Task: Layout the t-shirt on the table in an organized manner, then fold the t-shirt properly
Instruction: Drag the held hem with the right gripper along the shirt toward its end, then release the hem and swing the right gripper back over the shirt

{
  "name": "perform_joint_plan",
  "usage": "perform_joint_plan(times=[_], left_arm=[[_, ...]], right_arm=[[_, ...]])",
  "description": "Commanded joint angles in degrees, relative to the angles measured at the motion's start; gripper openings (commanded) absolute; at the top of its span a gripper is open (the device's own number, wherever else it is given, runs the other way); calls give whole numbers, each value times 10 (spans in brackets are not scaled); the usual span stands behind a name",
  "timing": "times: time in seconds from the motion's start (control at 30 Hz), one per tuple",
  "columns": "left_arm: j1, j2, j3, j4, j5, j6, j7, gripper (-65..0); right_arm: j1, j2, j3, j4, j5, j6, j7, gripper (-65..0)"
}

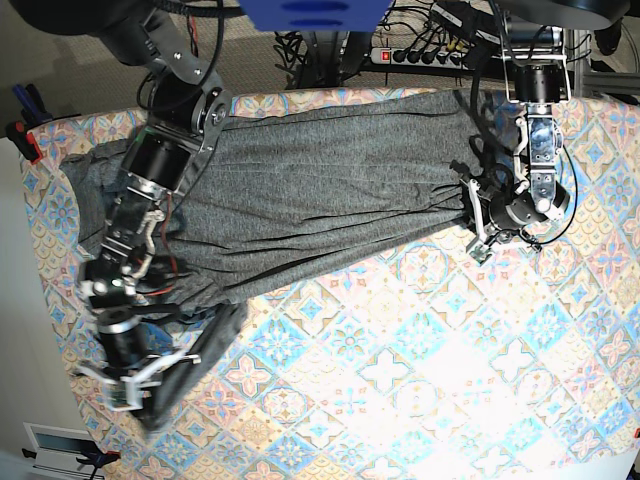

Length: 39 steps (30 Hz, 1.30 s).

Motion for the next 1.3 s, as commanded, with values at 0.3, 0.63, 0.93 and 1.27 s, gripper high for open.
perform_joint_plan(times=[0.3, 0.63, 0.93, 1.27], left_arm=[[2, 16, -3, -5, 31, 8, 28, -609], [-34, 46, -98, -5, 33, 8, 32, -608], [-35, 46, -102, -5, 32, 8, 30, -607], [-53, 46, -99, -6, 32, 8, 31, -607]], right_arm=[[18, 5, 96, 83, -36, -4, 25, -650], [18, 5, 208, 155, -38, -4, 25, -650], [14, 5, 265, 216, -38, -4, 25, -650], [-80, 4, 270, 263, -38, -5, 27, -650]])
